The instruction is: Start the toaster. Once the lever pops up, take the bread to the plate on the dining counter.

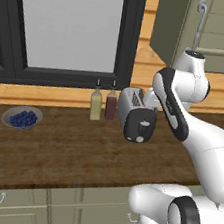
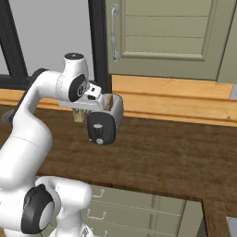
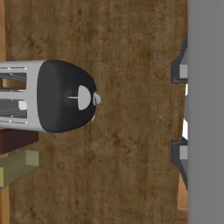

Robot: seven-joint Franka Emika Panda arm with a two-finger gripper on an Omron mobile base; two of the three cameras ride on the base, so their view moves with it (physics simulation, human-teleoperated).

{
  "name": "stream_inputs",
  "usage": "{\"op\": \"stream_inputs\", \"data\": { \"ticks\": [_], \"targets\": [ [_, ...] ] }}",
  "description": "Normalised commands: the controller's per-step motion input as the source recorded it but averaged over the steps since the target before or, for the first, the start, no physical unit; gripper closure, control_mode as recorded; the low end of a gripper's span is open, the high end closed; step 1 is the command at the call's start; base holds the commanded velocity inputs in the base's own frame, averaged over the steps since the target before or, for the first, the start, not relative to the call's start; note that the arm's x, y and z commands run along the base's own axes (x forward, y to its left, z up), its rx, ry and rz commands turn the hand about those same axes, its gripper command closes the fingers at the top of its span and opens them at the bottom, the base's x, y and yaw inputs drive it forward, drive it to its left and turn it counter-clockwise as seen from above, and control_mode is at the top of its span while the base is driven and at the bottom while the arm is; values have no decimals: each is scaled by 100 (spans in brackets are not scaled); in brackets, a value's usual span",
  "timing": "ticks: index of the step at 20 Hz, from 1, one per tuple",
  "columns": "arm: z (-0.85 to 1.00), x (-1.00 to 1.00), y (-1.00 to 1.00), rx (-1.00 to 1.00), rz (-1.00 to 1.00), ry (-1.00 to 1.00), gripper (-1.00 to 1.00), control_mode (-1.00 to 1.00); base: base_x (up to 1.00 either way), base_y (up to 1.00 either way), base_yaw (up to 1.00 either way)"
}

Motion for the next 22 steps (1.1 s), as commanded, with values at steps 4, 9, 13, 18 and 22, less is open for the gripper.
{"op": "stream_inputs", "data": {
  "ticks": [4,9,13,18,22],
  "targets": [
    [-6,0,1,0,0,2,-100,-100,0,0,0],
    [-27,2,7,-5,0,-1,100,-100,0,0,0],
    [-46,23,4,-15,0,-10,100,-100,0,0,0],
    [-41,37,0,-7,0,-8,100,-100,0,0,0],
    [-26,29,-2,0,0,-9,100,-100,0,0,0]
  ]
}}
